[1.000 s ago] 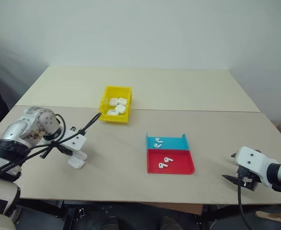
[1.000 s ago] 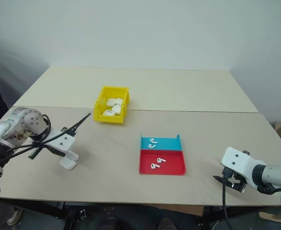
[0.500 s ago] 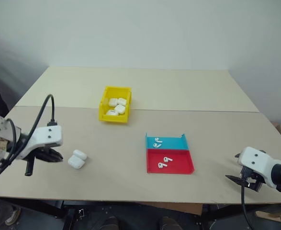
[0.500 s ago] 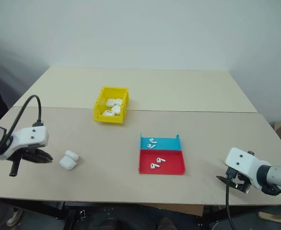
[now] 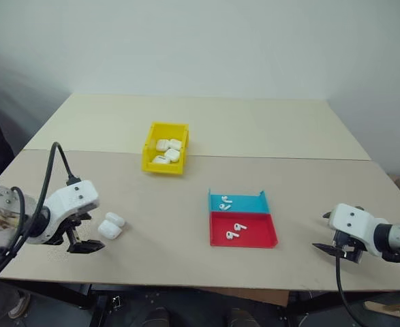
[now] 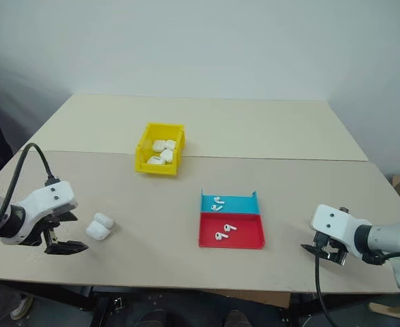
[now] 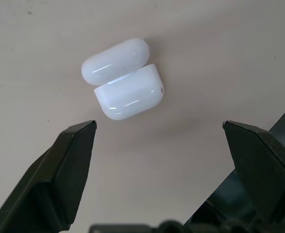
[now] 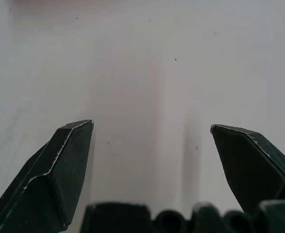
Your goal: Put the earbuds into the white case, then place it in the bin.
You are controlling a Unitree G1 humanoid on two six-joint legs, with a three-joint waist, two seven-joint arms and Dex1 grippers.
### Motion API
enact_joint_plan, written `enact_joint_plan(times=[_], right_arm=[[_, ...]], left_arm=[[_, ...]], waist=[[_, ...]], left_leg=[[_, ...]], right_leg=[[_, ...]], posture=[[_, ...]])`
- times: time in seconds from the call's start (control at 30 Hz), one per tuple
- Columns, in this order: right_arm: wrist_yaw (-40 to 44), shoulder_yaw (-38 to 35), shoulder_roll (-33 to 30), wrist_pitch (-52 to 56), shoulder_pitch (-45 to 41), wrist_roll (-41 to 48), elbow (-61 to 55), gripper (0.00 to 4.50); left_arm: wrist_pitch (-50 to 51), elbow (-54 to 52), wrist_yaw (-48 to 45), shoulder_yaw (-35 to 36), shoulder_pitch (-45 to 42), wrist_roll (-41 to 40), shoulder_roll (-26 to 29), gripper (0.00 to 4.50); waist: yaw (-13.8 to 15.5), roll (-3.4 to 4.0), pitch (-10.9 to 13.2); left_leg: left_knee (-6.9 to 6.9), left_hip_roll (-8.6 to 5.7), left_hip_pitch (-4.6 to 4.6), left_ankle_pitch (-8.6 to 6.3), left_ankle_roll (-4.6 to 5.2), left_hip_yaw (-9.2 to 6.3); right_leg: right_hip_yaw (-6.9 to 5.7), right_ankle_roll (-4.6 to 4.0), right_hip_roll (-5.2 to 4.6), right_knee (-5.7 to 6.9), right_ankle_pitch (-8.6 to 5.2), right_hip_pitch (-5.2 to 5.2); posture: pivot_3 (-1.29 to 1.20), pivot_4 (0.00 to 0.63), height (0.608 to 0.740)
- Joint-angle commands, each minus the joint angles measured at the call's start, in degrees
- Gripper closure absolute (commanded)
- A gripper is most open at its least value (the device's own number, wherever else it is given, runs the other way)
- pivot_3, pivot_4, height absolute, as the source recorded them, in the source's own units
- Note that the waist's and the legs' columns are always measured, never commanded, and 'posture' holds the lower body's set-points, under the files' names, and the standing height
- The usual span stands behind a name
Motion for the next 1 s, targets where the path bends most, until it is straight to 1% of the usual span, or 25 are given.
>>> enact_joint_plan(times=[0.03, 0.2, 0.27, 0.4, 0.53, 0.8, 1.0], right_arm=[[-0.34, -2.24, -0.62, -0.9, 1.12, -0.34, -0.78, 0.0], [-1.67, -0.8, 0.28, -0.61, 1.62, -1.22, -1.91, 0.0], [-1.99, -0.81, 0.59, -0.13, 1.67, -1.07, -2.48, 0.0], [-2.71, -1.94, 1.2, 0.35, 3.72, -1.2, -3.66, 0.0], [-3.58, -2.81, 1.62, 0.56, 6.15, -1.69, -4.68, 0.0], [-4.92, -3.18, 1.69, 1.14, 8.12, -2.6, -5.79, 0.0], [-5.37, -2.74, 1.68, 1.27, 8.2, -3.42, -5.61, 0.0]], left_arm=[[4.92, -1.68, 2.96, -0.91, -2.28, -3.31, 0.78, 0.03], [3.96, 5.92, 8.43, -12.15, -8.93, -1.57, 0.91, 0.03], [3.36, 8.05, 8.96, -14.6, -10.55, -1.95, 1.17, 0.03], [3.63, 15.74, 9.82, -19.24, -16.49, -2.54, -1.69, 0.03], [4.12, 20.17, 10.24, -23.51, -20.87, -2.34, -3.2, 0.03], [7.67, 21.8, 10.72, -25.78, -24.05, -5.3, -5.85, 0.03], [7.53, 21.21, 12.91, -29.56, -24.77, -4.18, -6.21, 0.03]], waist=[[-0.04, 0.0, 0.0], [-0.13, 0.0, 0.0], [-0.36, -0.01, 0.0], [-0.17, -0.02, 0.01], [0.09, -0.03, 0.02], [-0.05, -0.04, 0.02], [-0.03, -0.05, 0.02]], left_leg=[[0.0, -0.01, 0.02, 0.0, 0.0, 0.0], [0.0, -0.02, 0.08, 0.0, 0.0, -0.01], [0.0, -0.02, 0.08, 0.0, 0.0, -0.01], [-0.01, -0.02, 0.02, -0.01, 0.01, -0.01], [-0.01, -0.04, -0.05, -0.01, 0.0, -0.01], [-0.01, -0.05, -0.05, -0.01, 0.01, -0.02], [-0.01, -0.05, -0.05, -0.01, 0.01, -0.03]], right_leg=[[0.0, 0.0, 0.0, 0.0, 0.0, 0.01], [0.02, -0.01, 0.01, 0.03, 0.0, 0.04], [0.03, -0.01, 0.02, 0.03, 0.01, 0.03], [0.03, -0.02, 0.02, 0.01, 0.0, -0.02], [0.01, -0.01, 0.01, -0.04, 0.0, -0.03], [0.02, -0.01, 0.01, -0.06, 0.0, -0.02], [0.01, -0.01, 0.01, -0.07, 0.01, 0.0]], posture=[[0.0, 0.15, 0.74], [0.0, 0.15, 0.74], [0.0, 0.15, 0.74], [0.0, 0.15, 0.74], [0.0, 0.15, 0.74], [0.0, 0.15, 0.74], [0.0, 0.15, 0.74]])
